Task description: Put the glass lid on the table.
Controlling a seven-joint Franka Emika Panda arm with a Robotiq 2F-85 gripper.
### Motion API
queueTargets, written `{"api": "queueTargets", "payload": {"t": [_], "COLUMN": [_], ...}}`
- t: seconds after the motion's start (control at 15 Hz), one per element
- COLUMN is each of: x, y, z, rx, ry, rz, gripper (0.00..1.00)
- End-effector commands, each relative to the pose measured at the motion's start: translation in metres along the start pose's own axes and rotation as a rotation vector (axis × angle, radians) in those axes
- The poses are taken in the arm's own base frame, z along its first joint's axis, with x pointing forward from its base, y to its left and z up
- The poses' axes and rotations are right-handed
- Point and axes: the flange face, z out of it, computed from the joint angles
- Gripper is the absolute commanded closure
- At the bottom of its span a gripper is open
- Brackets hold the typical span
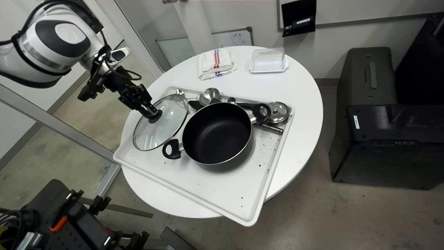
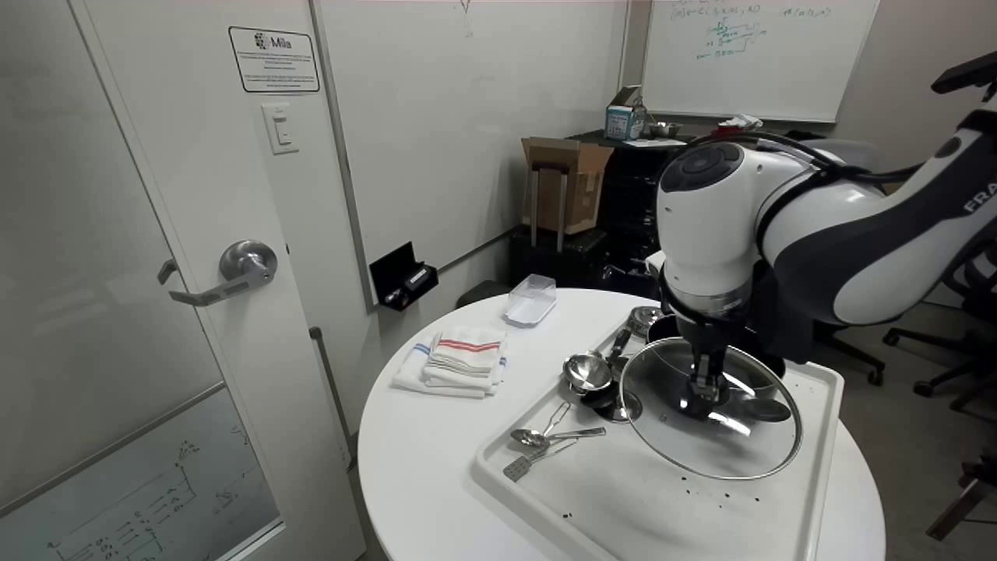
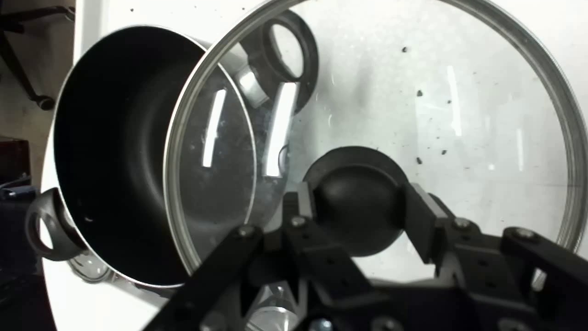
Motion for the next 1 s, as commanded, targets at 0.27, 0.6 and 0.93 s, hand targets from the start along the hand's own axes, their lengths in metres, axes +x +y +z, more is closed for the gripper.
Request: {"api": "queueTargets", "payload": {"t": [0.27, 0.6, 0.93], "x": [-0.006, -0.003, 0.004], "y": [-0.073, -0.097, -0.106], "z": [-0.003, 0.021, 0.047], "rx": [-0.010, 0.002, 0.015], "ry": [0.030, 0.015, -0.007], "rz": [-0.101, -0.146, -0.163], "gripper": [0.76, 0.76, 0.76]}}
